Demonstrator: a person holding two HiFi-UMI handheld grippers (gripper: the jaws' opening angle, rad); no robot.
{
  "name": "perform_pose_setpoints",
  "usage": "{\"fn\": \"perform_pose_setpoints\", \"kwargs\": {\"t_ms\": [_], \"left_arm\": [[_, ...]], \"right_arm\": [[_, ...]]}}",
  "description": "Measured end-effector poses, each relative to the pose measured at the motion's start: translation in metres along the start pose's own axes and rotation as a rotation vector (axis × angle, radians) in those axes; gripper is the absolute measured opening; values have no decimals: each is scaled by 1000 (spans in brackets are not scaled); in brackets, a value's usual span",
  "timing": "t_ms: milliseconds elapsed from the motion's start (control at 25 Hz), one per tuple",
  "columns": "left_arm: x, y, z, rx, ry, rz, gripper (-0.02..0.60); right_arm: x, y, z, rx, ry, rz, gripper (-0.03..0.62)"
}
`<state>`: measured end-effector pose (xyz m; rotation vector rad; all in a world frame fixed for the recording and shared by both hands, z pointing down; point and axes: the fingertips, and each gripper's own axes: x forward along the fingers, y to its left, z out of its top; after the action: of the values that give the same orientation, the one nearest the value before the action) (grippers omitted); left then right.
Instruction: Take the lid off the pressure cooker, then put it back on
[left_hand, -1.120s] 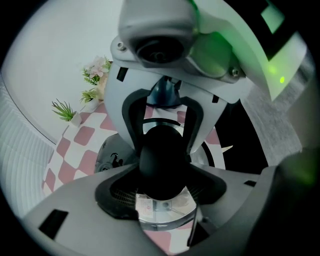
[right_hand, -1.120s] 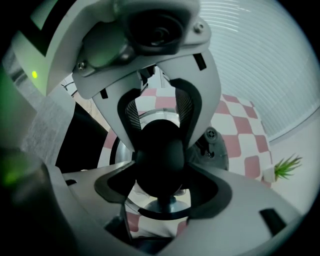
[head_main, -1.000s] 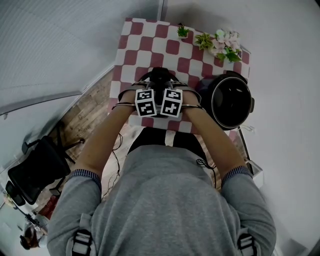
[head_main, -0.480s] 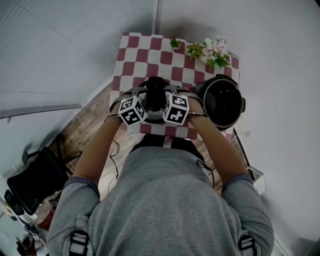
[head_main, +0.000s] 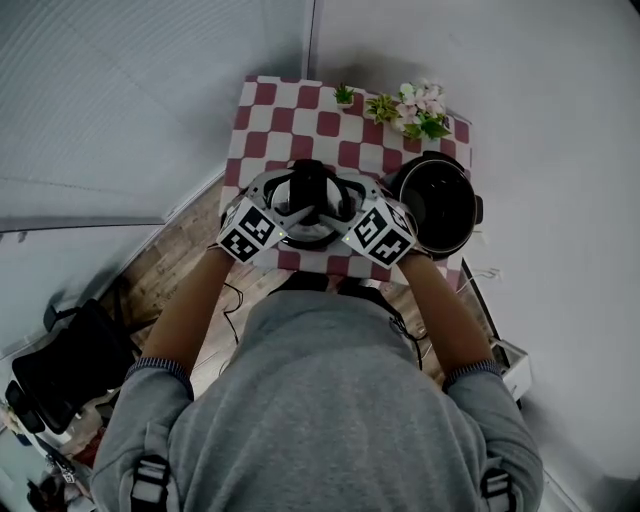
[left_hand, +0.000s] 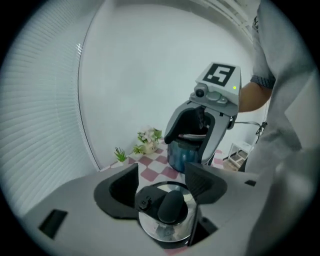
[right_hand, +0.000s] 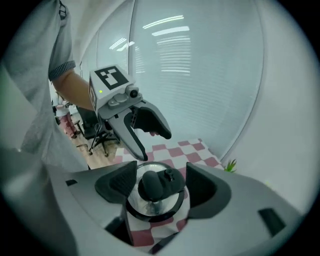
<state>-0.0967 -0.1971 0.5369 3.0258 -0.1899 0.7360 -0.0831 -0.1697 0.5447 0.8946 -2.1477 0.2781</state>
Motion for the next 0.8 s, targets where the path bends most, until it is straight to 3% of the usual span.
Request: {"fn": "perform_pose_setpoints", "kwargs": {"t_ms": [240,520,800], "left_arm": [[-34,1,52,-63,-209,66,314],[-59,-1,79,-80,-357,151,313],[-84,0,101,-83,-486,223,313]], "right_arm": [[-42,-7,39,83,-269,-89,318],[-84,-15,65,125,-546,-228,318],[-108,-21,64,225,-671,-263,318]]}}
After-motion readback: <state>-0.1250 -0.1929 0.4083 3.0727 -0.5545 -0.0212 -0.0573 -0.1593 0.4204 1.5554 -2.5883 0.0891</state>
